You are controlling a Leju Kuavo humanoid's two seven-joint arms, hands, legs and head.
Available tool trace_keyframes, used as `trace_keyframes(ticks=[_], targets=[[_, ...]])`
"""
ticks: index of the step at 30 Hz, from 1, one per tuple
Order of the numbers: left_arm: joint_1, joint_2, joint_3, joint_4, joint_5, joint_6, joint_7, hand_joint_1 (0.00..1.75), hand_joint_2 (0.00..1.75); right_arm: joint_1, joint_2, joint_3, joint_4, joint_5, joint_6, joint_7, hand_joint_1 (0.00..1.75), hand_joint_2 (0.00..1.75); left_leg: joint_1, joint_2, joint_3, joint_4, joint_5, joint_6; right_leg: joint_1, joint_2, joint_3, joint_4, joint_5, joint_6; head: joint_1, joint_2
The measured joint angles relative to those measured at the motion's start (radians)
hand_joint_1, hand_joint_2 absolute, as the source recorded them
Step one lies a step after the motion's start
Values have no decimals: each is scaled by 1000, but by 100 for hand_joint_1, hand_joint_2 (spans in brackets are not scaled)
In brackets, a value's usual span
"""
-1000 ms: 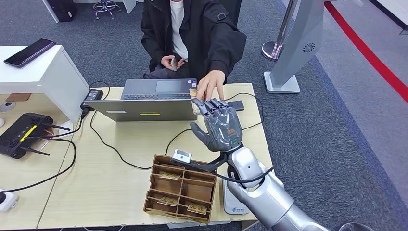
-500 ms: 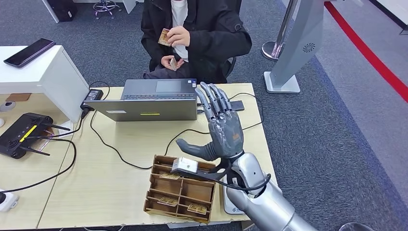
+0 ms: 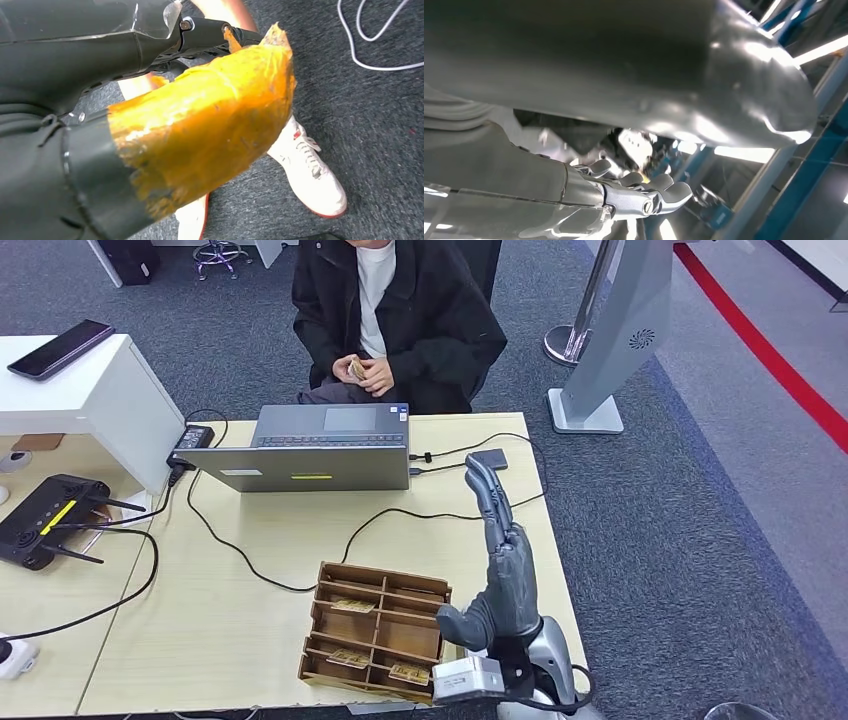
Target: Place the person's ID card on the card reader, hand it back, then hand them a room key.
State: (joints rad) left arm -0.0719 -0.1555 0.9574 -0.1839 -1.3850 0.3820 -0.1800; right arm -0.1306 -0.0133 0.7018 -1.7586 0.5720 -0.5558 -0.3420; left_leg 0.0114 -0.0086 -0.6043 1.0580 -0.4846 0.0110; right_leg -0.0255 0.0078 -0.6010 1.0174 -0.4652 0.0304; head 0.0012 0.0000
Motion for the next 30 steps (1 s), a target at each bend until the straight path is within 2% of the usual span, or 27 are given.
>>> trace_keyframes(ticks=[4, 8, 10, 17, 23, 30], targets=[[1, 0, 8, 0, 8, 4, -2, 0, 0, 55, -12, -13, -55, -147, 63, -76, 0, 0, 0, 0, 0, 0, 0, 0, 0, 0, 0, 0, 0, 0, 0, 0], [1, 0, 16, 0, 17, 7, -2, 0, 0, 119, -20, -33, -111, -354, 190, -154, 0, 0, 0, 0, 0, 0, 0, 0, 0, 0, 0, 0, 0, 0, 0, 0], [1, 1, 18, 0, 19, 8, -2, 0, 0, 150, -24, -44, -134, -418, 238, -177, 0, 0, 0, 0, 0, 0, 0, 0, 0, 0, 0, 0, 0, 0, 0, 0], [1, 3, 19, 0, 21, 9, -2, 0, 0, 199, -34, -66, -172, -465, 280, -198, 0, 0, 0, 0, 0, 0, 0, 0, 0, 0, 0, 0, 0, 0, 0, 0], [3, 3, 31, 0, 34, 11, 0, 0, 0, 275, -36, -86, -185, -526, 366, -234, 0, 0, 0, 0, 0, 0, 0, 0, 0, -1, 0, 0, 0, 0, 0, 0], [3, 3, 43, 0, 41, 18, 2, 0, 0, 349, -42, -105, -176, -599, 376, -256, 0, 0, 0, 0, 0, 0, -1, 0, 0, -1, 0, 0, -1, 0, 0, 0]])
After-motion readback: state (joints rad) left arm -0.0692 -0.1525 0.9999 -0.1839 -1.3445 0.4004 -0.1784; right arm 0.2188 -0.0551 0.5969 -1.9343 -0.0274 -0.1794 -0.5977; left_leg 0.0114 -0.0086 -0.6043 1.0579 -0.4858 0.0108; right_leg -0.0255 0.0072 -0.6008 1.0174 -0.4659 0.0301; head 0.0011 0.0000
